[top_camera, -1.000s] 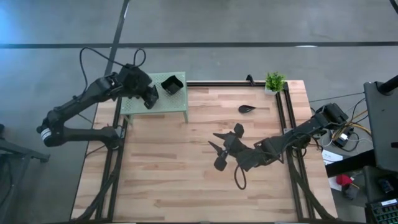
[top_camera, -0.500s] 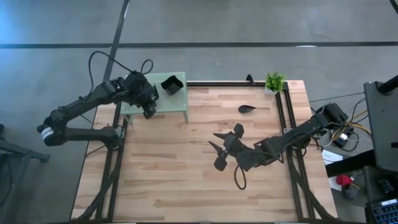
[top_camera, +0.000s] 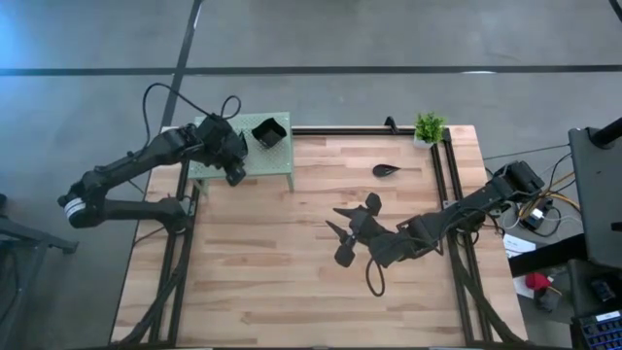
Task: Pick & Place Mini shaped plates
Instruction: Stack the black drop-shaped plate on top of the black drop-shaped plate on the shelf
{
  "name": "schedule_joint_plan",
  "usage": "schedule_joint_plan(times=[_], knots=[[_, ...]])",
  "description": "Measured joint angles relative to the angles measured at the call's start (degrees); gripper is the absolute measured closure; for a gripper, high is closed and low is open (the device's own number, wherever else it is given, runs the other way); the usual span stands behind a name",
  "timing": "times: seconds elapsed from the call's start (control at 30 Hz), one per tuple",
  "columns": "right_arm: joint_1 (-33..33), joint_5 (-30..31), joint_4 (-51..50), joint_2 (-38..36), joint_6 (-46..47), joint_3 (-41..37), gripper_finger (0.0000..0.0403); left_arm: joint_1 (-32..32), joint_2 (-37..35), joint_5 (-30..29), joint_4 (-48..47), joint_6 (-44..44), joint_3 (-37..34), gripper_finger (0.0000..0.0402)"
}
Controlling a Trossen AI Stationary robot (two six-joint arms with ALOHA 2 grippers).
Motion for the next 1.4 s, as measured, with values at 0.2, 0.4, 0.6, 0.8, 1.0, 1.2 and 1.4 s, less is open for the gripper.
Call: schedule_joint_plan(times=[0.2,0.4,0.6,0.8,1.0,1.2,1.4], knots=[[0.0,0.0,-0.1,0.0,0.2,0.0,0.0234,0.0,-0.2,-2.6,1.6,-1.1,0.0,0.0346],[-0.5,-0.1,-1.1,0.0,0.5,0.0,0.0234,-0.3,-1.0,-2.7,1.6,-1.5,0.0,0.0344],[-5.4,-2.7,-15.5,-2.1,13.1,0.0,0.0234,-4.3,-3.8,-1.2,2.7,-2.2,0.0,0.0349],[-14.8,-10.7,-34.5,-2.8,27.1,0.0,0.0234,-11.1,-6.9,-1.2,6.5,-1.7,0.0,0.035],[-26.0,-18.1,-45.5,-2.7,31.5,-0.3,0.0234,-16.9,-7.8,-1.1,10.6,-0.2,0.0,0.035],[-38.1,-29.2,-46.2,-2.7,25.9,-2.8,0.0235,-19.5,-6.9,-1.1,11.6,0.9,-0.1,0.0351],[-47.8,-32.5,-46.3,-2.7,19.1,-6.2,0.0243,-20.3,-6.1,-1.1,12.1,0.9,-0.1,0.0353]])
